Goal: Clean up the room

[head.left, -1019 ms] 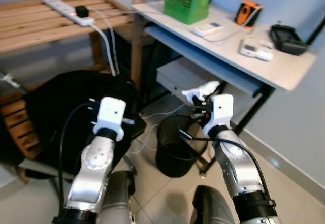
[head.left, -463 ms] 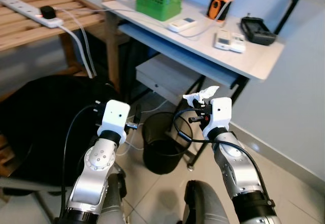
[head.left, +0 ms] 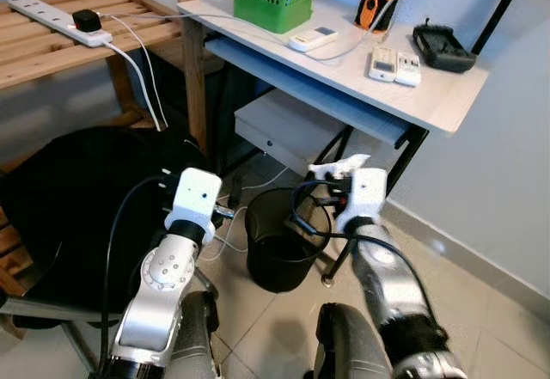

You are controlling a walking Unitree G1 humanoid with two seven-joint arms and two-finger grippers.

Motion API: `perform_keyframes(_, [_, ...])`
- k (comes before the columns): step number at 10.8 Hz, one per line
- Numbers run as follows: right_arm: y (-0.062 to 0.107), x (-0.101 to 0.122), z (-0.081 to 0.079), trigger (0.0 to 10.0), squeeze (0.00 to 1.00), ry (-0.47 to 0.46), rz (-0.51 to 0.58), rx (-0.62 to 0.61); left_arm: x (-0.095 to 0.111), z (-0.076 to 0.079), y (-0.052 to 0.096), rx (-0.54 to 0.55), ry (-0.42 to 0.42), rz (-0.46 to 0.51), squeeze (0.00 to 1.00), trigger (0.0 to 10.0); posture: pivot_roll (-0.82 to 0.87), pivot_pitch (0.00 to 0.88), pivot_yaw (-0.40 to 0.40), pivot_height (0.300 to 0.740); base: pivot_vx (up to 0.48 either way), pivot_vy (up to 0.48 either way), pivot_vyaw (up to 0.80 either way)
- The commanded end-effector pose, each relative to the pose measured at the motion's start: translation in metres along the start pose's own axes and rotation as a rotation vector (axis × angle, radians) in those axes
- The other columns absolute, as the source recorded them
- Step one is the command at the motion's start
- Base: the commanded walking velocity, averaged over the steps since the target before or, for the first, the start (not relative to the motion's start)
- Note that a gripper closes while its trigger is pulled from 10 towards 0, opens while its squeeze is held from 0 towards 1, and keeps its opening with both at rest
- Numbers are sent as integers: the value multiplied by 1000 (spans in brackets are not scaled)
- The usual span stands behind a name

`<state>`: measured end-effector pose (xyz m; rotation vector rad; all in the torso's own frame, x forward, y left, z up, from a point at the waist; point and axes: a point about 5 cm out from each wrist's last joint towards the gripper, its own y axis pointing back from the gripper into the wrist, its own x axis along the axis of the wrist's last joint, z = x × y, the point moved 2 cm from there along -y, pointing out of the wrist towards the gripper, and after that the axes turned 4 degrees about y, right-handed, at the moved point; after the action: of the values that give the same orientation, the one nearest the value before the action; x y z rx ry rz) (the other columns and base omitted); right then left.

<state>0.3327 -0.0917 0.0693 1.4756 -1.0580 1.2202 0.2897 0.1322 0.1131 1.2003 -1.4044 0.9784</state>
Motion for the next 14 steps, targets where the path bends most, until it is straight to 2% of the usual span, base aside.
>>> perform_keyframes(1, [-9, -2, -4, 10000, 0, -30, -15, 6, 5, 8, 5, -38, 13, 3, 0, 10000, 191, 60, -51, 578, 0, 0, 0])
perform_keyframes(3, [-23, -2, -12, 10000, 0, -28, -40, 21, 10, 24, 22, -130, 46, 4, 0, 10000, 244, 126, -44, 578, 0, 0, 0])
perform_keyframes(4, [-31, 2, -8, 10000, 0, -18, -60, 0, 2, 24, 39, -150, 44, -31, 0, 10000, 266, 163, -47, 578, 0, 0, 0])
perform_keyframes(6, [-40, 10, 1, 10000, 0, -19, -72, -34, 1, 21, 58, -141, 38, -62, 0, 10000, 300, 210, -53, 578, 0, 0, 0])
perform_keyframes(7, [-42, 12, 2, 10000, 0, -21, -79, -39, 4, 22, 66, -138, 42, -67, 0, 10000, 319, 239, -52, 578, 0, 0, 0])
perform_keyframes(8, [-44, 11, -3, 10000, 0, -18, -99, -36, 7, 25, 79, -156, 51, -83, 0, 10000, 343, 282, -52, 578, 0, 0, 0])
perform_keyframes(10, [-42, 0, -9, 10000, 0, -3, -153, -23, 4, 29, 98, -171, 81, -130, 0, 10000, 361, 315, -48, 578, 0, 0, 0])
perform_keyframes(14, [-41, -7, -10, 10000, 0, -21, -202, -26, 6, 34, 115, -169, 99, -170, 0, 10000, 366, 355, -59, 578, 0, 0, 0])
